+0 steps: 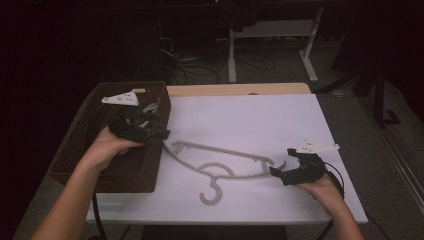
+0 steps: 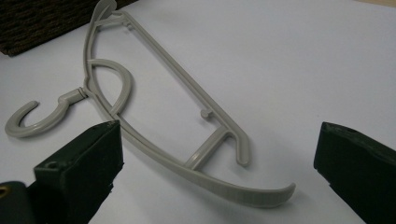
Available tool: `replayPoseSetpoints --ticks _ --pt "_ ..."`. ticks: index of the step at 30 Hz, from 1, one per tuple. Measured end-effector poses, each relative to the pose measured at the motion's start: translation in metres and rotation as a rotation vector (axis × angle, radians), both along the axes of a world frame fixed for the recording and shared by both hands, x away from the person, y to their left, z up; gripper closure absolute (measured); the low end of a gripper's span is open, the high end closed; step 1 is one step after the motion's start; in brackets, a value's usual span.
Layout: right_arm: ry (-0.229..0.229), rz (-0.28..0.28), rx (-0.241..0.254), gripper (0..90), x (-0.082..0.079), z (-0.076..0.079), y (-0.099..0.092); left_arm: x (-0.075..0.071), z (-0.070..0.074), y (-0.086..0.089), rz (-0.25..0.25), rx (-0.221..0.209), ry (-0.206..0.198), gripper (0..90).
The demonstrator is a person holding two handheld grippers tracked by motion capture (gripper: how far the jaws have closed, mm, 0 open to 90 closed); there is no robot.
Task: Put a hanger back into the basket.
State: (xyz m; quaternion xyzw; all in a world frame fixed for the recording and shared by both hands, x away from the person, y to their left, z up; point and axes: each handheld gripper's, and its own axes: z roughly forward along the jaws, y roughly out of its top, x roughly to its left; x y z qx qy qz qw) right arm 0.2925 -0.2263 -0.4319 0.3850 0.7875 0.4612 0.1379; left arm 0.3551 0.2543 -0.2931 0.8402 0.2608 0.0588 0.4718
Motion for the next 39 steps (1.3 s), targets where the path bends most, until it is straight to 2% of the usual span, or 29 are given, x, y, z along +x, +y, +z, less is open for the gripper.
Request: replayPoseSetpoints --ticks 6,9,12,18,24,26,35,39 --pt "0.003 -0.007 -0.002 1.1 -0.001 0.000 -0.001 -0.005 -0.009 -0.044 -0.047 0.011 -0.005 20.9" --pt "0.000 -0.005 -0.004 1.1 -0.002 0.000 -0.001 -0.007 -0.016 -0.064 -0.069 0.009 -0.003 28.5" --pt "0.001 -0.005 -0.006 1.1 -0.003 0.000 -0.002 -0.009 -0.026 -0.083 -0.094 0.018 0.000 40.8" --pt "0.004 -0.008 -0.008 1.2 -0.004 0.000 -0.004 -0.011 -0.053 -0.113 -0.167 0.059 0.048 65.6" --pt "0.005 -0.008 -0.008 1.3 -0.004 -0.001 -0.004 -0.010 -0.087 -0.136 -0.229 0.107 0.108 86.0" --pt "0.005 -0.007 -0.009 1.3 -0.004 -0.001 -0.004 -0.010 -0.096 -0.143 -0.243 0.115 0.125 89.9" --pt "0.004 -0.011 0.003 1.3 -0.004 0.001 -0.006 -0.001 -0.132 -0.196 -0.297 0.178 0.144 90.0" --pt "0.001 -0.014 0.011 1.3 -0.004 0.002 -0.007 0.004 -0.145 -0.223 -0.308 0.237 0.128 90.0"
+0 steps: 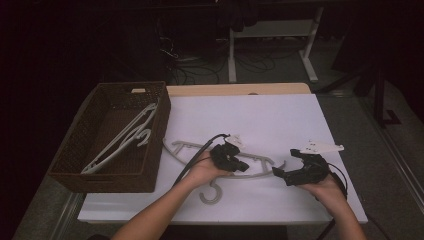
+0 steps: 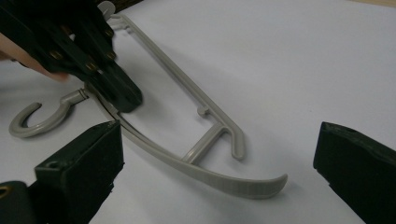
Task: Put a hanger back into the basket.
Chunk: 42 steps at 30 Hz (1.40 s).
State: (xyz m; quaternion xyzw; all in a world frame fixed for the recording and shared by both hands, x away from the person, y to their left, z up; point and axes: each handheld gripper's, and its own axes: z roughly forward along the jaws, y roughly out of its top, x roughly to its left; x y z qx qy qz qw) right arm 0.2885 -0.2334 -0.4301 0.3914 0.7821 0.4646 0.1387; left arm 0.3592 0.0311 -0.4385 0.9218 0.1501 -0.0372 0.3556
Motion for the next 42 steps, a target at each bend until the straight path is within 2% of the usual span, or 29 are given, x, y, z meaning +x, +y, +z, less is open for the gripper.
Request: replayPoseSetpoints --ticks 8,15,21,23,31,35,38,42 --pt "-0.010 0.000 0.016 1.3 0.000 0.003 -0.001 0.008 -0.014 -0.034 -0.011 0.059 -0.032 90.0" --pt "-0.017 0.002 0.027 1.3 0.000 0.005 -0.002 0.015 -0.013 -0.052 -0.011 0.069 -0.057 90.0" --pt "-0.024 -0.002 0.033 1.4 -0.001 0.007 -0.002 0.024 -0.013 -0.059 0.022 0.075 -0.086 90.0" --pt "-0.026 -0.003 0.035 1.4 -0.001 0.007 -0.003 0.029 -0.014 -0.060 0.024 0.060 -0.072 90.0" --pt "-0.024 0.000 0.032 1.4 -0.001 0.007 -0.002 0.046 -0.015 -0.077 0.057 0.052 -0.101 90.0" --pt "-0.025 0.001 0.033 1.4 0.000 0.007 -0.003 0.055 -0.015 -0.082 0.078 0.038 -0.091 90.0" --pt "-0.022 0.002 0.032 1.4 0.000 0.007 -0.003 0.056 -0.013 -0.077 0.083 0.020 -0.080 90.0" --pt "-0.019 0.004 0.030 1.5 0.000 0.006 -0.002 0.051 -0.001 -0.057 0.097 -0.029 -0.057 79.1"
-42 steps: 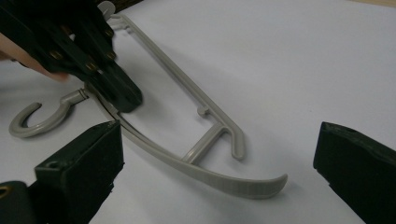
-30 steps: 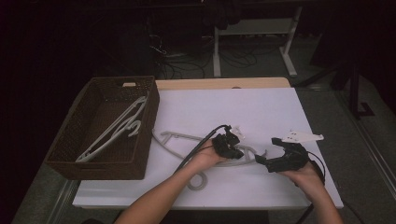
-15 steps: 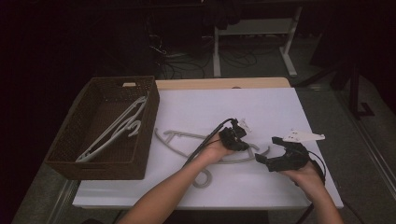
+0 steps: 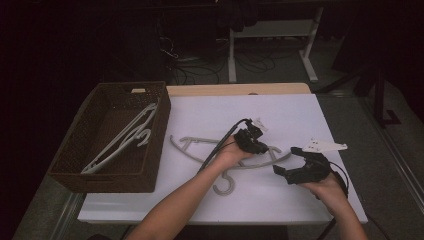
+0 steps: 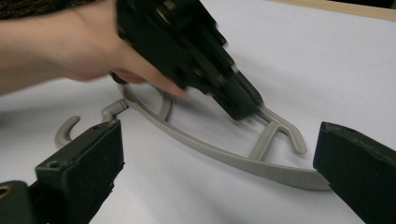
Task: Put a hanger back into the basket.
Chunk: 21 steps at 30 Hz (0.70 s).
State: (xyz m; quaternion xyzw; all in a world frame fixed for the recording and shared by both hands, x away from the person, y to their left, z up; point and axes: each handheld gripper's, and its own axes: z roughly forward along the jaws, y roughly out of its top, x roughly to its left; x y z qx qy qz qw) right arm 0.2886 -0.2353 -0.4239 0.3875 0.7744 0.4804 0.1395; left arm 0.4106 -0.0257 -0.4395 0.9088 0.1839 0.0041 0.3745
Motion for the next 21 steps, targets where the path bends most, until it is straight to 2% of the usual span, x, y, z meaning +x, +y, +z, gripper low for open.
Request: replayPoseSetpoints --ticks 3,7,10,12,14,16,21 --pt "0.006 0.003 0.000 3.8 0.000 0.000 0.001 -0.007 0.011 0.022 0.006 -0.022 0.002 68.3" --pt "0.023 0.002 0.004 8.5 0.002 0.001 0.003 -0.017 0.024 0.064 0.022 -0.056 -0.011 55.8" --pt "0.036 -0.015 -0.009 12.5 0.006 0.003 0.008 -0.025 0.032 0.101 0.050 -0.098 -0.002 49.7" --pt "0.045 -0.013 -0.020 15.0 0.010 0.005 0.012 -0.028 0.033 0.114 0.060 -0.097 -0.003 44.6" --pt "0.053 -0.009 -0.025 17.9 0.013 0.006 0.017 -0.033 0.033 0.132 0.090 -0.072 -0.026 42.2" --pt "0.056 -0.008 -0.032 19.1 0.016 0.006 0.022 -0.034 0.030 0.147 0.124 -0.048 -0.033 44.4" --pt "0.058 -0.002 -0.040 18.9 0.020 0.006 0.030 -0.029 0.017 0.172 0.235 0.024 -0.038 73.3"
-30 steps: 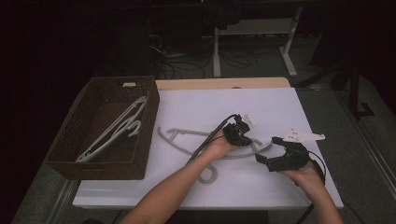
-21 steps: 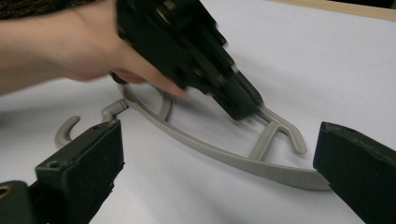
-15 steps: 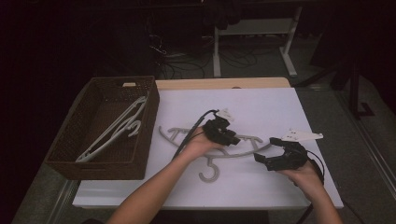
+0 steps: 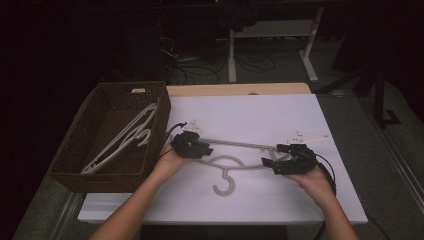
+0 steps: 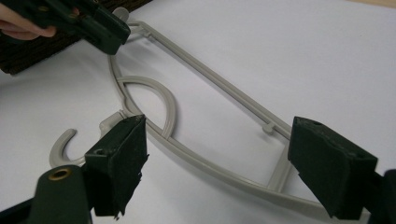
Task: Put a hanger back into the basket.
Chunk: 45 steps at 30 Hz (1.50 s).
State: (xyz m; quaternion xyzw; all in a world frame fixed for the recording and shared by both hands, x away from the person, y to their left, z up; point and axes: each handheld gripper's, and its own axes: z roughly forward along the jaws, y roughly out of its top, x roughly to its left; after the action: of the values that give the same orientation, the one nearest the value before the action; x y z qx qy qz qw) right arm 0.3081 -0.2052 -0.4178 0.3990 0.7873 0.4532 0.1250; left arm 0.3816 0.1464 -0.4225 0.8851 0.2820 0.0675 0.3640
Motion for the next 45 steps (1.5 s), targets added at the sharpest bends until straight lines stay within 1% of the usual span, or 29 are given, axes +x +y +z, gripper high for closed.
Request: replayPoseSetpoints --ticks 2,3,4,5,7,8,10,11,12,15,19,21,22,23,24,25,26,30,32,34,35,37,39,40,41,43,45 --pt "0.003 0.003 -0.004 18.7 0.000 -0.001 0.001 0.002 -0.006 0.003 0.023 0.026 0.010 84.0" --pt "0.006 0.004 -0.003 18.5 0.000 -0.002 0.001 0.003 -0.009 0.002 0.036 0.058 0.005 87.4" --pt "0.008 0.005 -0.004 18.4 0.000 -0.003 0.001 0.003 -0.011 0.000 0.038 0.075 0.001 90.0" --pt "0.007 0.006 -0.005 18.3 0.000 -0.003 0.000 0.003 -0.015 -0.001 0.037 0.101 0.000 90.0" --pt "0.011 0.004 -0.007 17.8 -0.001 -0.005 -0.001 0.004 -0.019 -0.003 0.045 0.138 0.005 90.0" --pt "0.010 0.004 -0.006 17.6 -0.001 -0.005 -0.002 0.003 -0.020 -0.003 0.045 0.149 0.011 90.0" --pt "0.009 0.001 -0.007 16.9 -0.002 -0.006 -0.003 0.002 -0.022 -0.003 0.040 0.165 0.024 90.0" --pt "0.009 0.001 -0.007 16.9 -0.002 -0.006 -0.003 0.002 -0.022 -0.003 0.040 0.165 0.024 90.0" --pt "0.009 -0.001 -0.006 16.8 -0.002 -0.006 -0.004 0.001 -0.022 -0.004 0.038 0.177 0.018 90.0" --pt "0.011 -0.003 -0.005 16.5 -0.003 -0.007 -0.006 -0.003 -0.021 -0.004 0.025 0.187 0.033 90.0" --pt "0.011 -0.006 -0.004 16.0 -0.004 -0.008 -0.008 -0.012 -0.020 -0.005 -0.003 0.190 0.062 90.0" --pt "0.011 -0.008 -0.004 16.0 -0.004 -0.008 -0.009 -0.020 -0.019 -0.005 -0.025 0.185 0.087 90.0" --pt "0.011 -0.008 -0.004 16.0 -0.004 -0.008 -0.009 -0.020 -0.019 -0.005 -0.025 0.185 0.087 90.0" --pt "0.011 -0.010 -0.004 15.8 -0.004 -0.008 -0.010 -0.031 -0.019 -0.006 -0.055 0.174 0.111 90.0" --pt "0.012 -0.011 -0.005 15.8 -0.004 -0.008 -0.010 -0.035 -0.019 -0.006 -0.067 0.173 0.116 90.0" --pt "0.012 -0.011 -0.005 15.8 -0.004 -0.008 -0.010 -0.035 -0.019 -0.006 -0.067 0.173 0.116 90.0" --pt "0.011 -0.012 -0.006 15.7 -0.004 -0.008 -0.010 -0.045 -0.019 -0.007 -0.098 0.169 0.131 90.0" --pt "0.014 -0.014 -0.010 15.7 -0.004 -0.008 -0.010 -0.061 -0.019 -0.006 -0.148 0.148 0.157 90.0" --pt "0.016 -0.018 -0.012 15.6 -0.004 -0.009 -0.011 -0.066 -0.020 -0.004 -0.158 0.135 0.159 90.0" --pt "0.016 -0.024 -0.011 15.6 -0.003 -0.009 -0.011 -0.066 -0.020 -0.001 -0.150 0.123 0.147 90.0" --pt "0.016 -0.027 -0.009 15.6 -0.003 -0.009 -0.011 -0.065 -0.019 0.001 -0.145 0.109 0.144 90.0" --pt "0.013 -0.030 -0.008 15.6 -0.004 -0.008 -0.011 -0.064 -0.014 0.006 -0.140 0.067 0.122 84.1" --pt "0.015 -0.033 -0.008 15.7 -0.005 -0.008 -0.011 -0.065 -0.010 0.011 -0.147 0.009 0.101 75.9" --pt "0.017 -0.033 -0.008 16.0 -0.005 -0.008 -0.010 -0.066 -0.008 0.014 -0.152 -0.035 0.088 71.8" --pt "0.021 -0.033 -0.007 16.5 -0.006 -0.008 -0.010 -0.067 -0.006 0.016 -0.154 -0.057 0.071 66.7" --pt "0.023 -0.037 -0.010 17.4 -0.006 -0.007 -0.009 -0.069 -0.003 0.017 -0.167 -0.083 0.032 56.4" --pt "0.022 -0.038 -0.014 18.7 -0.005 -0.006 -0.007 -0.070 -0.002 0.019 -0.172 -0.119 0.025 46.5"
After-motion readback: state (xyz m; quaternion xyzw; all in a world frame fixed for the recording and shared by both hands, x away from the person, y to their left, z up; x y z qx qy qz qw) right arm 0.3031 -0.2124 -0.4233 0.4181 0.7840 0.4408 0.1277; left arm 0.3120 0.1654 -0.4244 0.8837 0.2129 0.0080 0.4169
